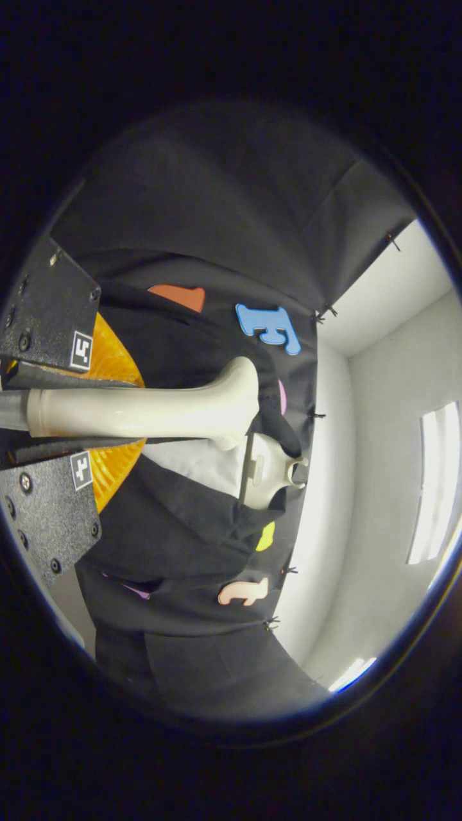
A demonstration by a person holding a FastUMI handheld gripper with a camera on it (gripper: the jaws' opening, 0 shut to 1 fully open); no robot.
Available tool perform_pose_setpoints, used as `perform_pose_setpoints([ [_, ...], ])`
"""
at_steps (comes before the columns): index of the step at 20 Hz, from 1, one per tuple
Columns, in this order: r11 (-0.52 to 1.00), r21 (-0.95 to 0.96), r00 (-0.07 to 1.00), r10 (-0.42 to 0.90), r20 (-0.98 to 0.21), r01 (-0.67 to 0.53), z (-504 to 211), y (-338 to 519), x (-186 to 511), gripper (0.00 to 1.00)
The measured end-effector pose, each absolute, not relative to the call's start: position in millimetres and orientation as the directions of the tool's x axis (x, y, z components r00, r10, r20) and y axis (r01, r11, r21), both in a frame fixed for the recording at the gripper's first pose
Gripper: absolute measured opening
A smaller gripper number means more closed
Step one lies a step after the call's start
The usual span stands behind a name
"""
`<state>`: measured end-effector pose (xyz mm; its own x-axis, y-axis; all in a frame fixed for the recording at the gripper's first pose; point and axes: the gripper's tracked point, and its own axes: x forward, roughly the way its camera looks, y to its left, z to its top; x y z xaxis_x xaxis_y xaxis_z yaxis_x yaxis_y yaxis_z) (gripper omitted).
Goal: Iron the clothes twice with a garment steamer, once on the left side and once on the right side.
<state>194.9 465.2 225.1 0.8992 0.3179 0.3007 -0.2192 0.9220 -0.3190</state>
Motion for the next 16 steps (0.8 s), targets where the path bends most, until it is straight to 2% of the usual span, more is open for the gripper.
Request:
perform_pose_setpoints([
  [9,0.899,-0.380,0.939,0.298,0.168,-0.218,151.1,437.5,187.5,0.33],
  [16,0.842,-0.461,0.944,0.329,0.027,-0.280,72.0,421.6,166.5,0.33],
])
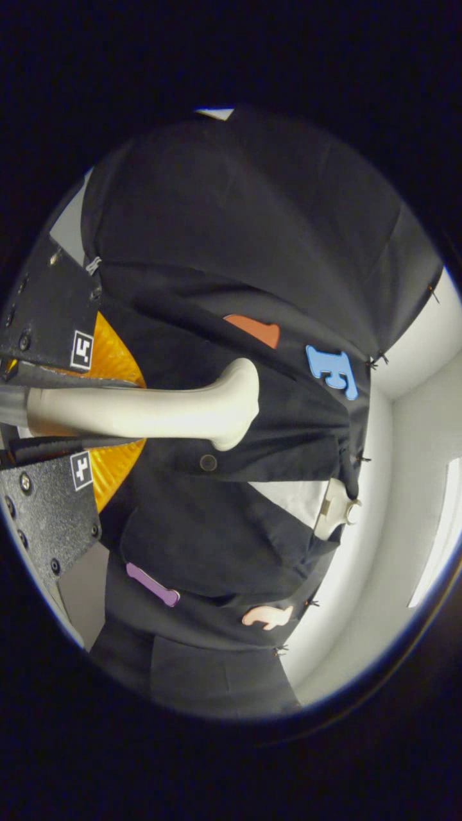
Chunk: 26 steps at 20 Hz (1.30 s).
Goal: Iron the clothes twice with a garment steamer, once on the left side and once on the right side.
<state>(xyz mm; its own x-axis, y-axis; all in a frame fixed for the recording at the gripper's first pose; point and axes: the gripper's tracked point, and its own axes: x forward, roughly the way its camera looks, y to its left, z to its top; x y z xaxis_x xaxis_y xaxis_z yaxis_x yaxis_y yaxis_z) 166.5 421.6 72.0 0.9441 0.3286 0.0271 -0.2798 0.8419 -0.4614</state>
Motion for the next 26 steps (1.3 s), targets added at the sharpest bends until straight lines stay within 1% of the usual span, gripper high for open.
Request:
perform_pose_setpoints([
  [8,0.827,-0.474,0.952,0.290,-0.101,-0.302,6.5,393.8,156.6,0.33],
  [14,0.805,-0.482,0.936,0.261,-0.234,-0.345,-62.2,375.9,139.8,0.33],
  [18,0.811,-0.472,0.930,0.230,-0.287,-0.346,-89.6,366.0,134.8,0.33],
  [22,0.812,-0.455,0.906,0.200,-0.373,-0.367,-125.7,354.7,126.9,0.33],
  [26,0.828,-0.434,0.899,0.174,-0.403,-0.355,-138.8,345.2,119.8,0.33],
])
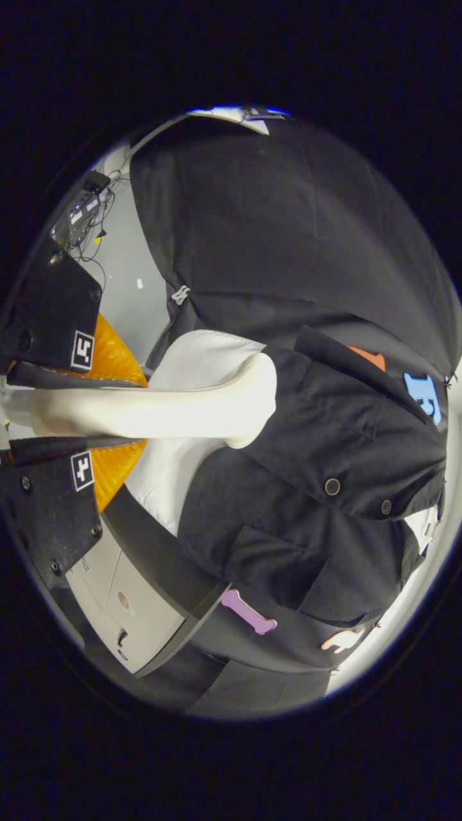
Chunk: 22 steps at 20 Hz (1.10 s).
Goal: Iron the clothes twice with a garment steamer, once on the left side and once on the right side.
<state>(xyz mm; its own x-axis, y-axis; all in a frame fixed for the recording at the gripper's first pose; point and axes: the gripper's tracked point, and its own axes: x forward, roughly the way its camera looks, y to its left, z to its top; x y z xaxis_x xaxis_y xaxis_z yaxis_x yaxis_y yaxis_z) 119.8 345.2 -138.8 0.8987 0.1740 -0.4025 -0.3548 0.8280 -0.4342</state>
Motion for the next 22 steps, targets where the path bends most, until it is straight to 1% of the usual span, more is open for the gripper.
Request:
perform_pose_setpoints([
  [4,0.858,-0.396,0.902,0.160,-0.400,-0.328,-118.8,336.1,105.3,0.33],
  [8,0.887,-0.339,0.899,0.161,-0.407,-0.312,-102.9,307.5,54.8,0.33],
  [12,0.922,-0.289,0.902,0.124,-0.413,-0.258,-86.7,260.7,16.1,0.33],
  [15,0.943,-0.271,0.911,0.069,-0.408,-0.193,-73.7,218.8,-3.6,0.33],
  [22,0.971,-0.237,0.918,-0.097,-0.385,0.003,-46.1,101.3,-32.4,0.33],
])
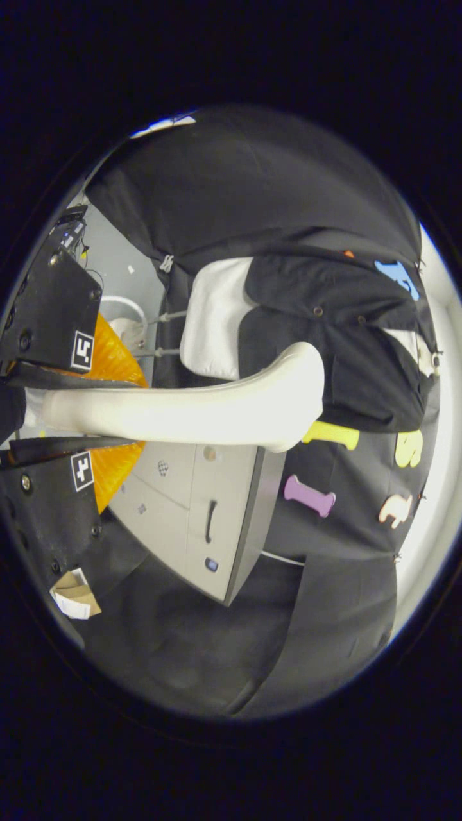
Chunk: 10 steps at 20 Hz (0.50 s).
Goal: Iron the clothes twice with a garment steamer, once on the left side and once on the right side.
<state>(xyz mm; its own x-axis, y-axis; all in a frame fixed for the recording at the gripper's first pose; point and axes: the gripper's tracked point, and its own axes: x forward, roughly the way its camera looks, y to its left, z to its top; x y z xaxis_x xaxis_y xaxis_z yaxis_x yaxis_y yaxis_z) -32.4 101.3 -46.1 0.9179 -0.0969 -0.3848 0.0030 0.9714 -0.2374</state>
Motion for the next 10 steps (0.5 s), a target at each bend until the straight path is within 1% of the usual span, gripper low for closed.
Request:
perform_pose_setpoints([
  [4,0.973,-0.227,0.915,-0.117,-0.386,0.028,-40.8,53.4,-44.5,0.33],
  [10,0.975,-0.223,0.910,-0.097,-0.403,0.005,-39.2,-4.7,-49.3,0.33],
])
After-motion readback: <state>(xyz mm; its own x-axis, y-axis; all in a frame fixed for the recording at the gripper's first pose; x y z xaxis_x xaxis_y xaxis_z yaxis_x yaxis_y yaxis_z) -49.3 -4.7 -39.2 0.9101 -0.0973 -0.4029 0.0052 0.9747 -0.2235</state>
